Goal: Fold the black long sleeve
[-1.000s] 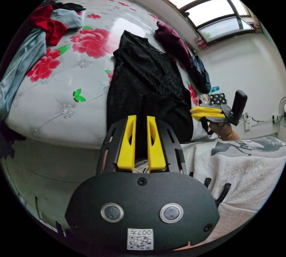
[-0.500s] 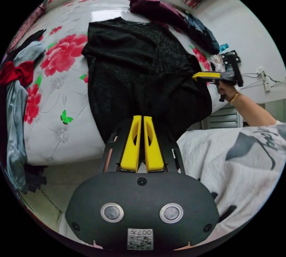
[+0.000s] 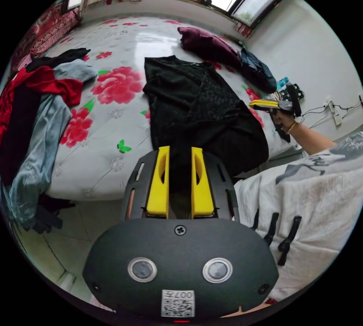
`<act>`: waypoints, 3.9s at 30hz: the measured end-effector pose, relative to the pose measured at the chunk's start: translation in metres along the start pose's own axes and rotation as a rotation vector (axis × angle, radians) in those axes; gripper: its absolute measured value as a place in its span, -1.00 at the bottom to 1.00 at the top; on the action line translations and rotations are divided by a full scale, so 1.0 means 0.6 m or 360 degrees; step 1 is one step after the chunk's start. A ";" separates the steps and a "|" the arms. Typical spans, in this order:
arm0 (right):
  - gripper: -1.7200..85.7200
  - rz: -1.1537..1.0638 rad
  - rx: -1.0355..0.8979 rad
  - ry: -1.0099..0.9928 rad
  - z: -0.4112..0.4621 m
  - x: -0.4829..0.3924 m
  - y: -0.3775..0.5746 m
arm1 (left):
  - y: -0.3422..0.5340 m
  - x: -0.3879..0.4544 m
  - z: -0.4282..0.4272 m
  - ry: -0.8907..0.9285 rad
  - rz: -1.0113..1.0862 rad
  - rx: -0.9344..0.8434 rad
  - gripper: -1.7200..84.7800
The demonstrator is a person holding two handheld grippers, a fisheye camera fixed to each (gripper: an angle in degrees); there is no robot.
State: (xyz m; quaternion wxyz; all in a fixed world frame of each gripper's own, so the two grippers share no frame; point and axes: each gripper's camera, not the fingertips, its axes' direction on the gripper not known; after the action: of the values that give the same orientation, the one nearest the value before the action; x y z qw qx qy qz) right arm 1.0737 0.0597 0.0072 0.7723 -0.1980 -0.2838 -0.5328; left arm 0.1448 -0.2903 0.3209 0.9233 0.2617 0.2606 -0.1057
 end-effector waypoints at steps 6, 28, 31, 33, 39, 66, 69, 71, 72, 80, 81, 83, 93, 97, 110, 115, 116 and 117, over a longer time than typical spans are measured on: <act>-0.95 -0.0060 -0.0242 0.0031 0.095 0.012 -0.054 | -0.059 0.010 0.124 -0.0075 -0.0061 -0.0253 -0.86; -0.96 0.0141 0.0014 -0.0141 -0.018 0.127 0.093 | -0.106 0.171 0.228 0.0015 0.0510 -0.0410 -0.88; -0.96 0.0092 -0.0012 -0.0202 -0.013 0.087 0.093 | -0.117 0.157 0.222 -0.0034 0.0461 -0.0371 -0.95; -0.96 0.0073 0.0006 -0.0222 -0.021 0.072 0.099 | -0.115 0.144 0.195 0.0053 0.0444 -0.0300 -0.97; -0.96 0.0039 0.0024 -0.0285 -0.060 0.061 0.130 | -0.061 0.148 0.010 0.0479 0.0947 -0.0117 -0.98; -0.82 0.0433 -0.0063 -0.0365 -0.135 0.175 0.236 | 0.096 -0.172 0.008 0.0154 -0.0273 -0.0364 -0.76; -0.79 0.0659 -0.0139 -0.0360 -0.160 0.188 0.365 | 0.086 -0.173 0.053 0.0168 -0.0264 -0.0422 -0.72; -0.77 0.0751 -0.0318 -0.0339 -0.149 0.180 0.444 | 0.074 -0.170 0.091 0.0190 -0.0222 -0.0492 -0.70; -0.77 0.0765 -0.0360 -0.0346 -0.145 0.178 0.460 | 0.064 -0.168 0.114 0.0190 -0.0182 -0.0550 -0.69; -0.85 0.0532 -0.0773 -0.0491 -0.029 0.130 0.481 | 0.002 -0.158 0.172 0.0051 0.0093 -0.0870 -0.96; -0.87 0.0522 -0.0786 -0.0530 -0.025 0.131 0.477 | -0.005 -0.158 0.163 0.0166 0.0151 -0.0876 -0.97; -0.94 0.0511 -0.0731 -0.0650 -0.045 0.143 0.462 | -0.020 -0.161 0.139 0.0328 0.0168 -0.0828 -0.98; -0.96 0.0689 0.0249 -0.1124 -0.317 0.315 0.441 | -0.104 -0.204 -0.025 0.0687 0.0148 -0.0404 -0.98; -0.91 0.0741 0.0258 -0.1015 -0.341 0.349 0.425 | -0.110 -0.222 -0.015 0.0616 0.0089 -0.0461 -0.98; -0.83 0.0798 -0.0471 -0.0889 -0.125 0.233 0.550 | -0.067 -0.238 -0.031 0.0715 -0.0037 -0.0539 -0.98; -0.95 0.0608 -0.0454 -0.1016 -0.148 0.222 0.524 | -0.110 -0.232 -0.055 0.0764 0.0044 -0.0499 -0.98; -0.96 0.0569 -0.0354 -0.1112 -0.179 0.230 0.514 | -0.118 -0.232 -0.060 0.0772 0.0046 -0.0472 -0.98; -0.96 0.0550 -0.0297 -0.1145 -0.199 0.236 0.506 | -0.135 -0.233 -0.069 0.0796 0.0055 -0.0421 -0.98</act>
State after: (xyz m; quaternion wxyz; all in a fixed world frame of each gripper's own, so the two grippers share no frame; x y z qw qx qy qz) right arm 1.4234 -0.0060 0.0077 0.6807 -0.4856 -0.4487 -0.3154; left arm -0.0173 -0.3279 0.3315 0.8580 0.1613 0.4874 0.0128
